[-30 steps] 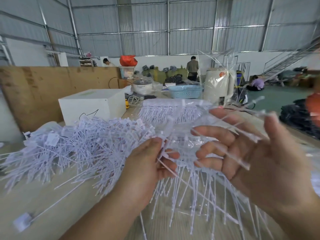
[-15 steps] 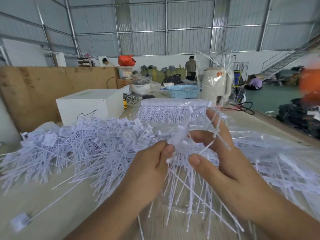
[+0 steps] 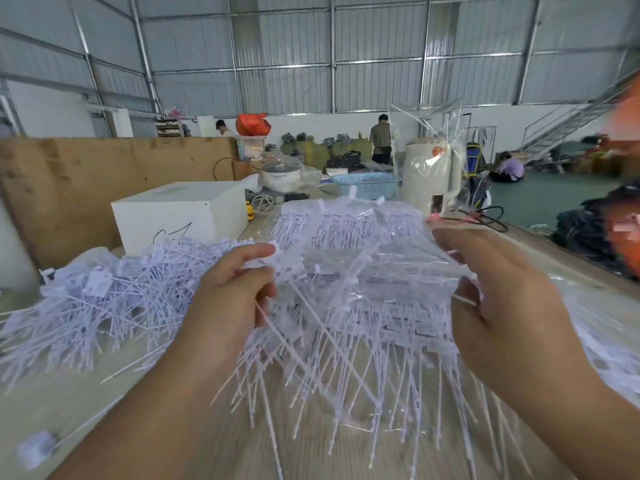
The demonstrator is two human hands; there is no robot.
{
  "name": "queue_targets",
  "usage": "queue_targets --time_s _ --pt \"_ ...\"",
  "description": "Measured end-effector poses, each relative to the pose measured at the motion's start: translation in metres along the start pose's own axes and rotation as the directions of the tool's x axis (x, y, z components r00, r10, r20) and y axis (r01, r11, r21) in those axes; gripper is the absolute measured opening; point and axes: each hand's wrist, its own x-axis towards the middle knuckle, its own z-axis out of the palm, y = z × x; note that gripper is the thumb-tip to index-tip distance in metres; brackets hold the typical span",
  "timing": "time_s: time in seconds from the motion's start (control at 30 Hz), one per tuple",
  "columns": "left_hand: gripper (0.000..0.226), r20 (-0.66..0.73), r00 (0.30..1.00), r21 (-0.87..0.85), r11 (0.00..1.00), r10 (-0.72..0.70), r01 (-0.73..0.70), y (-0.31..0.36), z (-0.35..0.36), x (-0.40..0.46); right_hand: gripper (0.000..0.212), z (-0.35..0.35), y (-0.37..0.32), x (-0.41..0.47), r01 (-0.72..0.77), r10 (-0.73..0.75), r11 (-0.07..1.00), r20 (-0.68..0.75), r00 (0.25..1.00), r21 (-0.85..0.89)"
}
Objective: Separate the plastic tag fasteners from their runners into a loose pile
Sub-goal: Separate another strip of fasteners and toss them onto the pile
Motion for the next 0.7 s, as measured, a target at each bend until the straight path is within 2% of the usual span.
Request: queue_targets --time_s 0.03,0.13,0.27,0.33,0.37,0.43,0.47,0.5,0.53,0.57,0.63,0.67,0.7 --pt "0.031 0.004 0.999 -0.031 0.999 -0.033 0.033 0.000 -0.002 0.002 0.070 0.000 0.000 0.000 -0.002 0.003 1.000 -0.012 1.000 0.030" --pt "0.032 0.051 0.994 -0.069 0.993 -0.096 0.099 -0.002 -0.001 0.002 0.074 0.001 -0.003 -0.002 -0.054 0.035 0.946 0.063 0.997 0.319" --pt "0.022 0.107 0.987 -0.061 0.990 -0.118 0.125 -0.003 0.002 0.000 0.065 0.004 -0.015 -0.011 -0.053 -0.065 0.821 0.185 0.981 0.568" --pt "0.015 0.142 0.982 -0.110 0.984 -0.122 0.138 -0.002 0.002 -0.002 0.069 0.002 -0.019 -0.001 -0.075 -0.065 0.661 0.157 0.986 0.747" --pt "0.011 0.159 0.980 -0.134 0.981 -0.118 0.139 0.000 0.003 -0.003 0.068 0.002 -0.018 0.005 -0.143 0.038 0.528 0.145 0.989 0.837" --pt "0.015 0.184 0.977 -0.213 0.967 -0.104 0.143 0.004 0.003 -0.006 0.057 -0.001 -0.017 0.019 -0.251 0.326 0.169 0.186 0.927 0.953" --pt "0.018 0.179 0.979 -0.284 0.947 -0.100 0.148 0.007 0.001 -0.005 0.051 -0.003 -0.015 0.020 -0.238 0.369 0.100 0.187 0.910 0.966" --pt "0.018 0.169 0.981 -0.368 0.917 -0.095 0.153 0.010 -0.002 -0.004 0.047 -0.006 -0.014 0.018 -0.236 0.359 0.125 0.178 0.916 0.964" --pt "0.018 0.152 0.984 -0.444 0.883 -0.093 0.152 0.014 -0.007 -0.001 0.044 -0.007 -0.013 0.015 -0.250 0.354 0.206 0.166 0.920 0.946" --pt "0.018 0.138 0.986 -0.493 0.857 -0.091 0.148 0.017 -0.012 0.001 0.040 -0.008 -0.011 0.010 -0.264 0.334 0.370 0.137 0.933 0.891" --pt "0.020 0.142 0.984 -0.518 0.838 -0.112 0.170 0.018 -0.019 0.004 0.030 -0.003 -0.010 0.002 -0.213 0.241 0.776 0.034 0.970 0.594" --pt "0.021 0.168 0.976 -0.531 0.822 -0.136 0.206 0.017 -0.019 0.004 0.027 0.000 -0.011 -0.001 -0.181 0.192 0.884 0.018 0.981 0.430" --pt "0.022 0.201 0.968 -0.546 0.803 -0.151 0.239 0.014 -0.016 0.003 0.027 0.003 -0.011 -0.001 -0.152 0.152 0.937 0.025 0.988 0.315"
